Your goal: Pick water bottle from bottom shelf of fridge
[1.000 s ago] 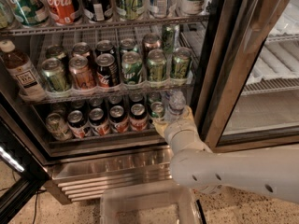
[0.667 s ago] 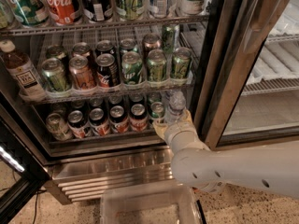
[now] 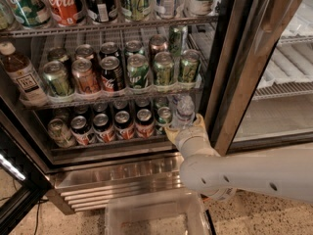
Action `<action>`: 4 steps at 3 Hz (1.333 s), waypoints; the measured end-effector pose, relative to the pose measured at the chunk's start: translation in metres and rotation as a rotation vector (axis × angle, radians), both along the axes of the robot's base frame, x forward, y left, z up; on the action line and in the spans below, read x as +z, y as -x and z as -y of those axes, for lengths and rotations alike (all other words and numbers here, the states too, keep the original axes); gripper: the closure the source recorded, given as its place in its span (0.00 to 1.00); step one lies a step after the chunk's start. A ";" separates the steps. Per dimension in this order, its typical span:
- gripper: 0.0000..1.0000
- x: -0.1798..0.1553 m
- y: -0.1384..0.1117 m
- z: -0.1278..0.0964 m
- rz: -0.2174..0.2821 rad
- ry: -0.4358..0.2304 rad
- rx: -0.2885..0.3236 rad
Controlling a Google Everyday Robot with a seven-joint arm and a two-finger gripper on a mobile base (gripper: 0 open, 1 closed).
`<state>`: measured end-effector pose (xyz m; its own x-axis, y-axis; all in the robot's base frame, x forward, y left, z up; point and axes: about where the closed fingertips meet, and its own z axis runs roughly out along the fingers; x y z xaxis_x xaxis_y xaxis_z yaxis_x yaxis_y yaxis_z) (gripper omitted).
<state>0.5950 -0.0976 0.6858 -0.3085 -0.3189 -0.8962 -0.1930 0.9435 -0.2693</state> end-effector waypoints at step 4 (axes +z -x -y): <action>0.38 -0.006 -0.020 0.002 0.017 0.007 -0.012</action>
Offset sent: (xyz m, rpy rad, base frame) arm 0.0185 0.0124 -0.0050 0.0009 -0.0194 0.0512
